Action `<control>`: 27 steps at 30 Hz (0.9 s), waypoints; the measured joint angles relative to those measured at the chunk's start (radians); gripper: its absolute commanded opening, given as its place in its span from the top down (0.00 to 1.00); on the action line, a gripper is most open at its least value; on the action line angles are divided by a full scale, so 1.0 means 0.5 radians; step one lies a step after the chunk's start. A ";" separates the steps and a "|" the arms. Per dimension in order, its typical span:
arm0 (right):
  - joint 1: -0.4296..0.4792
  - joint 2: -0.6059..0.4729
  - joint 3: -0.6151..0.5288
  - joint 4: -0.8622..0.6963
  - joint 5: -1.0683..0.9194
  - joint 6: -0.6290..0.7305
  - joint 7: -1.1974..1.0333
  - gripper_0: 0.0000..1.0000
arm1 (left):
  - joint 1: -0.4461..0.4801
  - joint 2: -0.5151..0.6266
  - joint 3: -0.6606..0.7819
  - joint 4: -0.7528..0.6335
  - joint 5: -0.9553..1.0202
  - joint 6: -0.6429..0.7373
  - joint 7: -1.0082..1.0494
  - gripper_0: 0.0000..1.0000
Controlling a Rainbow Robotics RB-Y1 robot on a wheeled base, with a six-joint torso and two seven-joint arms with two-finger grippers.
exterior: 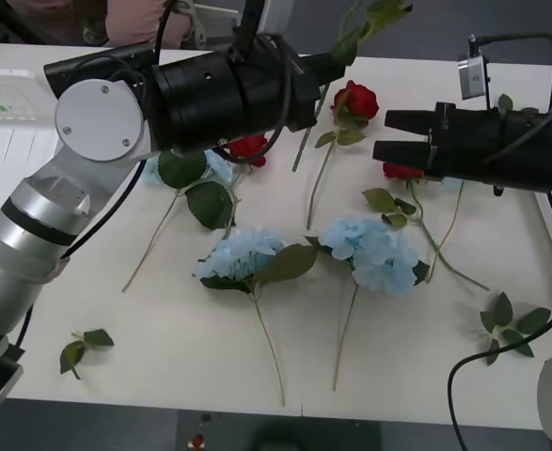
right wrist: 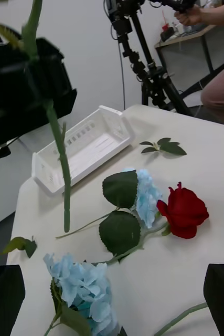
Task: Put the red flowers into the right box and the blue flowers into the left box
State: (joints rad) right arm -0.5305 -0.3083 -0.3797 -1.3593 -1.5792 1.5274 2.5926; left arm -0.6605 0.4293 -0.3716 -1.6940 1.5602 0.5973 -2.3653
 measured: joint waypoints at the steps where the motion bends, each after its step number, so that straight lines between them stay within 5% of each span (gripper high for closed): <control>1: 0.000 0.005 0.000 0.020 -0.007 0.013 0.048 0.00 | 0.000 -0.032 0.018 0.000 -0.008 0.000 0.000 1.00; 16: -0.131 0.117 0.018 0.288 -0.050 -0.007 0.132 0.00 | 0.000 -0.275 0.075 0.038 -0.233 -0.021 0.001 1.00; 23: -0.207 0.130 0.247 0.350 -0.106 -0.184 0.131 0.00 | 0.000 -0.373 0.075 0.096 -0.312 -0.084 0.001 1.00; 25: -0.208 0.130 0.293 0.350 -0.107 -0.199 0.131 0.34 | 0.000 -0.373 0.075 0.097 -0.312 -0.084 0.002 1.00; 26: -0.208 0.130 0.307 0.350 -0.107 -0.200 0.131 0.78 | 0.000 -0.373 0.075 0.097 -0.312 -0.084 0.002 1.00; 27: -0.208 0.130 0.315 0.350 -0.107 -0.199 0.131 0.87 | 0.000 -0.373 0.075 0.097 -0.312 -0.084 0.002 1.00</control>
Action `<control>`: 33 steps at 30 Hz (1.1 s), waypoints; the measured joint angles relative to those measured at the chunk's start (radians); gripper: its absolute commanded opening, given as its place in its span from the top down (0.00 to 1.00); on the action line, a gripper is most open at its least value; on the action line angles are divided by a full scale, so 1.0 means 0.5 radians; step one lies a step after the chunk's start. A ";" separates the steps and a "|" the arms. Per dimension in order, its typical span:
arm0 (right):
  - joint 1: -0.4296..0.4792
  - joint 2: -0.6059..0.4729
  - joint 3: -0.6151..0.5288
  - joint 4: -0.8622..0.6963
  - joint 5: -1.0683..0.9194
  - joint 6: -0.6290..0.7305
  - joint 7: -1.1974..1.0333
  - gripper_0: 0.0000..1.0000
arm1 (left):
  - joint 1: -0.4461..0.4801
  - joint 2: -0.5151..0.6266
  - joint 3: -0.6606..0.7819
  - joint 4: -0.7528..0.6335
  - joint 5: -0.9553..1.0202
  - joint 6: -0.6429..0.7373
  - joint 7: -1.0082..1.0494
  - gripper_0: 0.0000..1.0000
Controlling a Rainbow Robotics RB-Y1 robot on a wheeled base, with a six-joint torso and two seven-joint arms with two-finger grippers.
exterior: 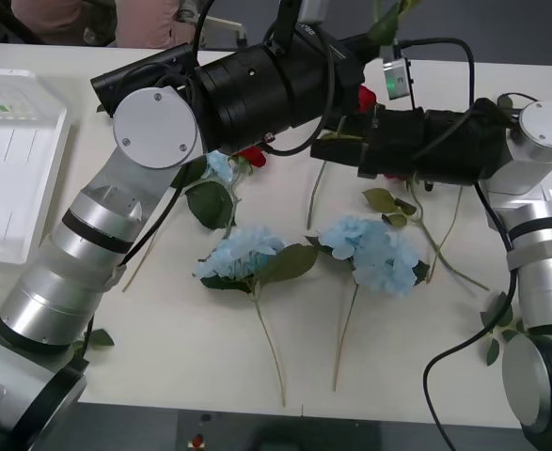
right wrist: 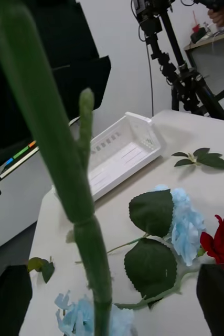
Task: Put the red flowers into the right box and the blue flowers into the left box
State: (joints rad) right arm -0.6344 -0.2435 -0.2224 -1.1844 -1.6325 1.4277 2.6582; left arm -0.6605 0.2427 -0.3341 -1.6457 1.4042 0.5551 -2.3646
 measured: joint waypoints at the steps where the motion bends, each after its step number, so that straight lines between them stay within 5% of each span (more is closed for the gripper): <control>1: 0.000 0.000 0.001 0.000 0.000 0.000 0.000 1.00 | 0.000 0.000 0.000 0.000 0.000 0.000 0.000 1.00; 22: 0.000 0.000 -0.051 0.000 -0.033 0.029 -0.090 1.00 | 0.000 0.001 0.000 0.000 0.040 -0.005 0.000 1.00; 23: 0.000 0.000 -0.051 0.000 -0.033 0.029 -0.093 1.00 | 0.000 0.001 0.000 0.000 0.040 -0.005 0.000 0.61; 24: 0.000 0.000 -0.051 0.000 -0.033 0.029 -0.094 1.00 | 0.000 0.001 0.000 0.000 0.040 -0.005 0.000 0.09; 25: 0.000 0.000 -0.051 0.000 -0.033 0.029 -0.096 1.00 | 0.000 0.001 0.000 0.000 0.040 -0.006 0.000 0.00; 33: 0.000 0.000 -0.051 0.000 -0.033 0.029 -0.133 1.00 | 0.000 0.009 0.000 0.000 0.111 -0.031 0.000 0.00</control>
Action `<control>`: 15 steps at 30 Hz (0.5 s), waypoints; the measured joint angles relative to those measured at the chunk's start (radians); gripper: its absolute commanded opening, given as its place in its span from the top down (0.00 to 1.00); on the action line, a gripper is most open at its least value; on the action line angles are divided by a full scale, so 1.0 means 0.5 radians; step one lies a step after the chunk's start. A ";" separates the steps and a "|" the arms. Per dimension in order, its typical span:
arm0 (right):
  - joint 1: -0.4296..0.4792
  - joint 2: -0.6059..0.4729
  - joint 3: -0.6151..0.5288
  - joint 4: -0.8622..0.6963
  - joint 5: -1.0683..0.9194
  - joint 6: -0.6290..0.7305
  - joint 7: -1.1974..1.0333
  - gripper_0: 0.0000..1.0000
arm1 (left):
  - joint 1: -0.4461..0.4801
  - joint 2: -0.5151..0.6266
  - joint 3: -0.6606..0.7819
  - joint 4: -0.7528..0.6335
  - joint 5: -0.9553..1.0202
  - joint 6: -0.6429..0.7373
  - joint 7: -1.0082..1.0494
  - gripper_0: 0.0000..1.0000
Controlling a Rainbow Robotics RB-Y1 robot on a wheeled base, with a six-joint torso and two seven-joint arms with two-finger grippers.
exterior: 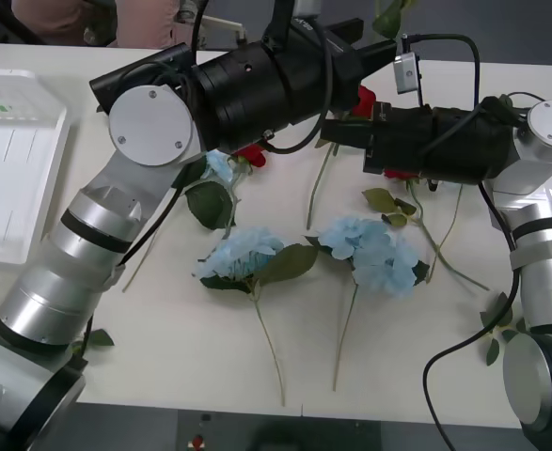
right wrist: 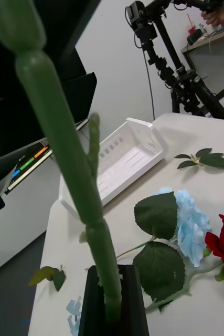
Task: Put the red flowers into the right box and the blue flowers into the left box
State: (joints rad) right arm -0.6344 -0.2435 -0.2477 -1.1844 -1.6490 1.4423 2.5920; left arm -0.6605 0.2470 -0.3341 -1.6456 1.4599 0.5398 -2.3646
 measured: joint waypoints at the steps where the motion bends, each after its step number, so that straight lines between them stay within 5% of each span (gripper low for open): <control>1: 0.000 0.000 0.000 0.000 0.000 0.000 0.000 1.00 | 0.000 0.004 0.000 0.000 0.007 0.000 0.000 0.00; 15: 0.000 -0.167 0.008 0.000 0.000 0.000 -0.046 1.00 | 0.109 0.096 -0.009 0.000 0.057 -0.001 0.000 0.00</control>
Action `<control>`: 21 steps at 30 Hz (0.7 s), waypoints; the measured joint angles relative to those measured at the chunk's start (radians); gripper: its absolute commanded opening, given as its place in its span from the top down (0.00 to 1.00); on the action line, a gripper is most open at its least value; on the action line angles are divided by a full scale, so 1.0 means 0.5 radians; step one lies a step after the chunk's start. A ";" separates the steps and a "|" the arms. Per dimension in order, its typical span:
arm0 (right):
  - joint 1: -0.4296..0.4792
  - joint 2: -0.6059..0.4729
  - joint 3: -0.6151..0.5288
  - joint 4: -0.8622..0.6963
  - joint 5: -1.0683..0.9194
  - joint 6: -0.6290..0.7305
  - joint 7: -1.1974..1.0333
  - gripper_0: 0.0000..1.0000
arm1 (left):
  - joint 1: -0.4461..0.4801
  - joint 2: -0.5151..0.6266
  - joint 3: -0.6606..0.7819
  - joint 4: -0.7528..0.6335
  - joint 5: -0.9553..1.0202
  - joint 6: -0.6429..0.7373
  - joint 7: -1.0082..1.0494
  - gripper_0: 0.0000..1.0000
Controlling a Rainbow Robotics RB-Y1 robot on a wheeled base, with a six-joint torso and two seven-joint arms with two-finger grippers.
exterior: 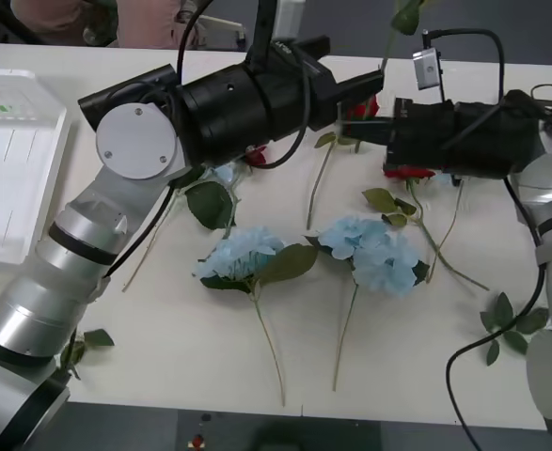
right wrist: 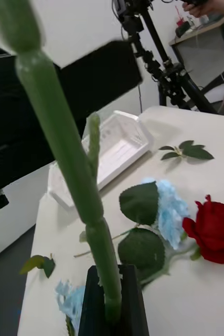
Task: Put the red flowers into the right box and the blue flowers into the left box
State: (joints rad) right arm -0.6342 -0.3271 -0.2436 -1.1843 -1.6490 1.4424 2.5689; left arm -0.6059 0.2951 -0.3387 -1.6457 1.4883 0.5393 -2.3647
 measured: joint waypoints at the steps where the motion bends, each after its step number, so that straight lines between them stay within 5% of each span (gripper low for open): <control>1: 0.000 -0.045 0.012 0.000 0.000 0.000 -0.024 1.00 | 0.012 0.032 -0.012 0.000 0.000 0.000 0.000 0.00; 10: 0.055 -0.456 0.089 0.000 0.000 0.053 -0.334 1.00 | 0.331 0.388 -0.017 -0.171 -0.249 0.235 0.000 0.00; 21: 0.251 -0.933 -0.031 0.000 0.232 0.126 -0.773 1.00 | 0.640 0.411 0.839 -0.674 -0.690 1.347 0.224 0.00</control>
State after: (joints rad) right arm -0.5085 -0.7938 -0.2591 -1.1842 -1.5330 1.5054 2.1825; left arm -0.2860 0.5005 0.0810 -1.9829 1.1433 1.2130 -2.2528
